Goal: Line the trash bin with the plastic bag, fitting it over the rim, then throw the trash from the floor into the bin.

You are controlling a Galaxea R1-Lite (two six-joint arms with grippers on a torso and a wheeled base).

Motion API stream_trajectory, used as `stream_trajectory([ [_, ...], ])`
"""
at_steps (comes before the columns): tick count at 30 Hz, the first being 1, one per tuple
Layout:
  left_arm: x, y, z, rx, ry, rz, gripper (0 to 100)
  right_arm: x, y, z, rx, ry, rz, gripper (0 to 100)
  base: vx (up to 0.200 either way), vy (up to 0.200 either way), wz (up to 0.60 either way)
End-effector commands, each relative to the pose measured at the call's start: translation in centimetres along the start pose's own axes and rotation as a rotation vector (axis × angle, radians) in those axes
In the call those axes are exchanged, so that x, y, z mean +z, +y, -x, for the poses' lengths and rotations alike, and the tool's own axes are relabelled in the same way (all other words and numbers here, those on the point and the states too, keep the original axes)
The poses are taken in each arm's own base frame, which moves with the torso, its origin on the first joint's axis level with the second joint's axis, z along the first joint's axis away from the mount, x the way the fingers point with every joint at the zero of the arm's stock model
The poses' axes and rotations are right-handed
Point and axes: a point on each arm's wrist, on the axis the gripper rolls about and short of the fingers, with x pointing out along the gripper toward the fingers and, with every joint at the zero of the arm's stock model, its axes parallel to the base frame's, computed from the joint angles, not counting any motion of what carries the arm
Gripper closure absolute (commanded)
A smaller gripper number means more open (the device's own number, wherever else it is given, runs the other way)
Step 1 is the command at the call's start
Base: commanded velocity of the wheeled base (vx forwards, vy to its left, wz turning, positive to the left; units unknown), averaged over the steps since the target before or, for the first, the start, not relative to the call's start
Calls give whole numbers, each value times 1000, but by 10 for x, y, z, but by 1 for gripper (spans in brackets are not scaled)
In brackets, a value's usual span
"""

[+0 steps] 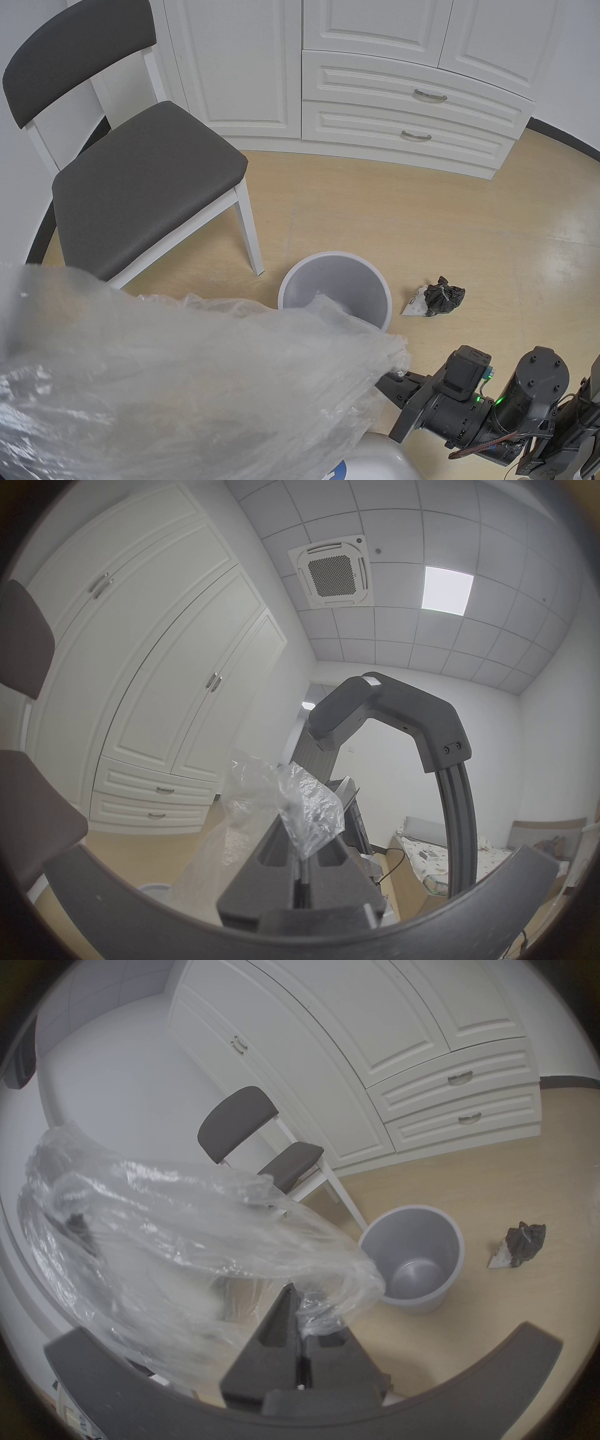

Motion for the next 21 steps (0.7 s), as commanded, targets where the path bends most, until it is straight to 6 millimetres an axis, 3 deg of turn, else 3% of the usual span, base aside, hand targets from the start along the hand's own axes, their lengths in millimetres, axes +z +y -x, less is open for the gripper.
stream_trajectory([
  [1,-2,2,-5,15,31,28,100,7,-2,-4,-28,-52,-2,100,0,0,0],
  [12,4,2,-4,5,13,17,100,9,-2,-5,-36,-63,-1,100,0,0,0],
  [21,-4,0,-1,-5,45,-12,100,7,-3,-6,-41,-54,0,100,0,0,0],
])
